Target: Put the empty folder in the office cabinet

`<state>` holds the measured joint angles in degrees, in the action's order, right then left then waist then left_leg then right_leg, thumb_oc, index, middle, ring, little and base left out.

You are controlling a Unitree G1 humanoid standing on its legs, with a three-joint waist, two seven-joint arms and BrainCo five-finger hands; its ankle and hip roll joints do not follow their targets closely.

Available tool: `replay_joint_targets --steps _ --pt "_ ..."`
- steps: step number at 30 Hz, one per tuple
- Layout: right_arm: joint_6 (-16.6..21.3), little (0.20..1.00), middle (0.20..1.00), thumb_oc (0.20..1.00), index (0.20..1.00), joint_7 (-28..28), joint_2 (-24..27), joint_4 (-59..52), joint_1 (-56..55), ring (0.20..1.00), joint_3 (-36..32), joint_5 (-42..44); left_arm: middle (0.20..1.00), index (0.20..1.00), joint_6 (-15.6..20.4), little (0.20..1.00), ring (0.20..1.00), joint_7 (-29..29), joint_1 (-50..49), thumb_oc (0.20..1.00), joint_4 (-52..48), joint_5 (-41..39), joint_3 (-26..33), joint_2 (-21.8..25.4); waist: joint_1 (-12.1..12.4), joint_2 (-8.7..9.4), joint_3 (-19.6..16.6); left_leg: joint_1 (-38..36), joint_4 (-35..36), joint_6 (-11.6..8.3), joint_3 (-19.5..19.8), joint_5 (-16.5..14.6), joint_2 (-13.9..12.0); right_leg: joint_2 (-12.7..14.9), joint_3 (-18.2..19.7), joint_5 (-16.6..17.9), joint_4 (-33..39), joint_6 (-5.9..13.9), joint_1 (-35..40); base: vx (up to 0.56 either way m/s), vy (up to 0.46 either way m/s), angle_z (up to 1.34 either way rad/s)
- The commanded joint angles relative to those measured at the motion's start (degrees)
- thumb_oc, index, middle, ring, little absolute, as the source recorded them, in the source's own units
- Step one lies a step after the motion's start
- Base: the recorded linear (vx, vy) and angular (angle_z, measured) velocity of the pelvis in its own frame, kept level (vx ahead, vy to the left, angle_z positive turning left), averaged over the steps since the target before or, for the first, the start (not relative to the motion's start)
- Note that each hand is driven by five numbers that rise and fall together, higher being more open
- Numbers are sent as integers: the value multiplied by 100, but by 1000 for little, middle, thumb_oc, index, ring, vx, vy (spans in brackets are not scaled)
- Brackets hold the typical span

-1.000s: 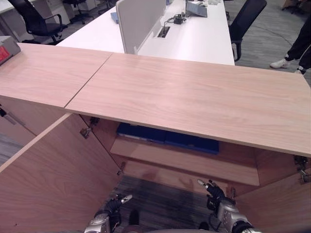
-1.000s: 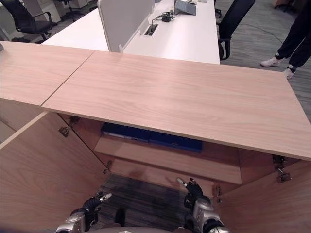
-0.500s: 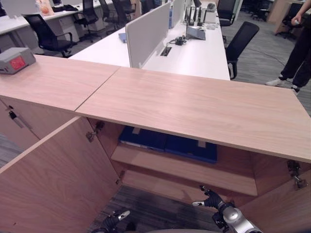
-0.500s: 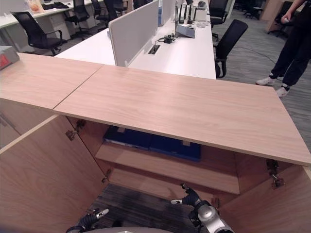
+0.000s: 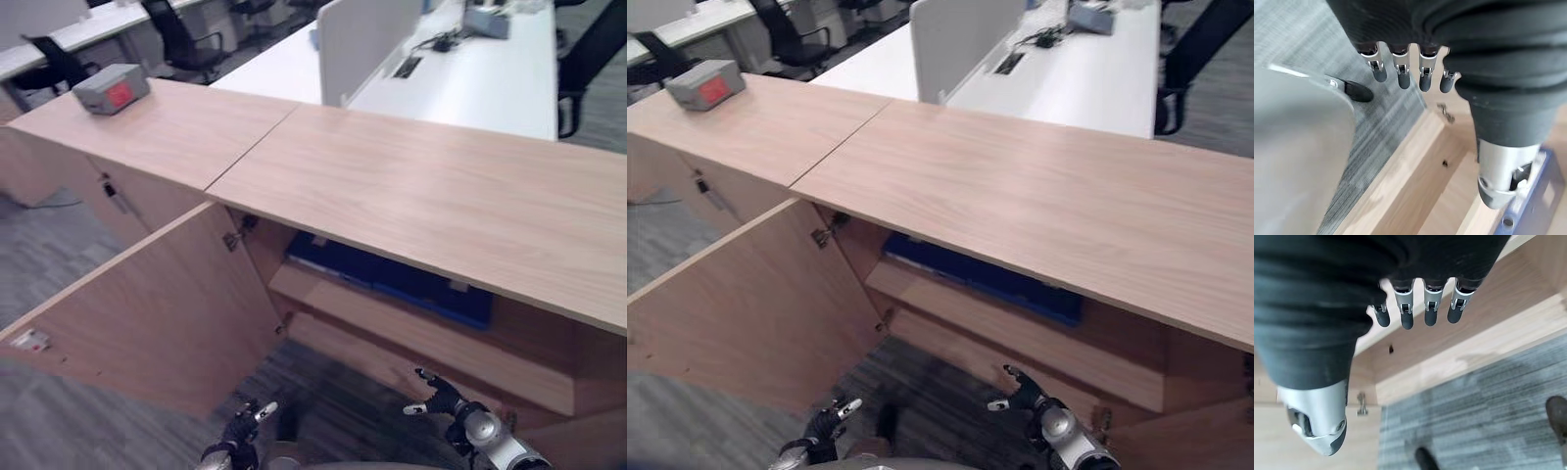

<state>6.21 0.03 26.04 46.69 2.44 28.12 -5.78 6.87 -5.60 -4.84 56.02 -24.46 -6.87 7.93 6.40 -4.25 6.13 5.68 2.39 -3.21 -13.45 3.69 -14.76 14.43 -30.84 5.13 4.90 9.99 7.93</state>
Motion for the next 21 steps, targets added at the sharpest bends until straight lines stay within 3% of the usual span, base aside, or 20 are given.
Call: replay_joint_targets --steps 1,4,5,10,11,17,19,20,21 --pt "289 1000 1000 1000 1000 -24 -157 -331 546 1000 -24 -30 1000 1000 252 1000 1000 -36 440 1000 -220 -164 -18 301 -167 353 183 -383 -589 -1022 -53 305 -560 101 197 -472 -139 138 -131 -112 80 37" --pt "271 1000 1000 1000 1000 9 -211 -389 466 1000 -126 105 1000 1000 253 1000 1000 -35 419 1000 -313 -249 10 317 -238 418 133 -646 -881 -1031 -69 157 -611 259 -45 -370 -312 85 -226 -109 118 47" --pt "256 1000 1000 1000 1000 38 -296 -305 418 1000 -236 280 1000 1000 243 1000 1000 -28 441 1000 -290 -271 19 309 -312 438 60 -844 -816 -1041 -242 78 -646 341 -247 -342 -456 69 -279 17 143 93" --pt "168 1000 1000 1000 1000 51 -439 -202 353 1000 -423 413 1000 1000 151 1000 1000 -80 435 1000 -326 -158 -29 371 -327 499 -98 -1002 -434 -994 -415 -170 -500 476 -312 -238 -618 252 -253 14 221 89" --pt "116 1000 1000 1000 1000 -2 -663 -135 367 1000 -628 646 1000 1000 129 1000 1000 -49 551 1000 -245 27 -86 470 -226 689 -99 -940 -392 -857 -259 -364 -268 755 -374 -53 -813 399 -272 -8 322 69" --pt "46 1000 1000 1000 1000 -54 -1127 -30 440 1000 -745 913 1000 1000 140 1000 1000 26 702 1000 -234 150 -21 672 79 996 -39 -952 -351 -475 -107 -760 265 1209 -396 344 -1275 501 -424 -24 218 46" --pt "39 1000 1000 1000 1000 -61 -1190 1 465 1000 -731 913 1000 1000 126 1000 1000 43 706 1000 -232 175 16 715 137 1026 -20 -994 -321 -411 -116 -802 341 1280 -405 406 -1393 501 -460 -34 141 -7" --pt "47 1000 1000 1000 1000 -96 -1296 78 441 1000 -781 1013 1000 1000 143 1000 1000 83 698 1000 -265 175 38 793 190 1091 35 -976 -282 -291 -134 -716 503 1356 -418 641 -1647 501 -554 -30 175 -8" --pt "44 1000 1000 1000 1000 -110 -1309 70 422 1000 -816 1075 1000 1000 146 1000 1000 98 686 1000 -300 150 17 819 146 1082 62 -987 -233 -250 -22 -685 539 1228 -142 623 -1773 501 -628 -25 258 29"
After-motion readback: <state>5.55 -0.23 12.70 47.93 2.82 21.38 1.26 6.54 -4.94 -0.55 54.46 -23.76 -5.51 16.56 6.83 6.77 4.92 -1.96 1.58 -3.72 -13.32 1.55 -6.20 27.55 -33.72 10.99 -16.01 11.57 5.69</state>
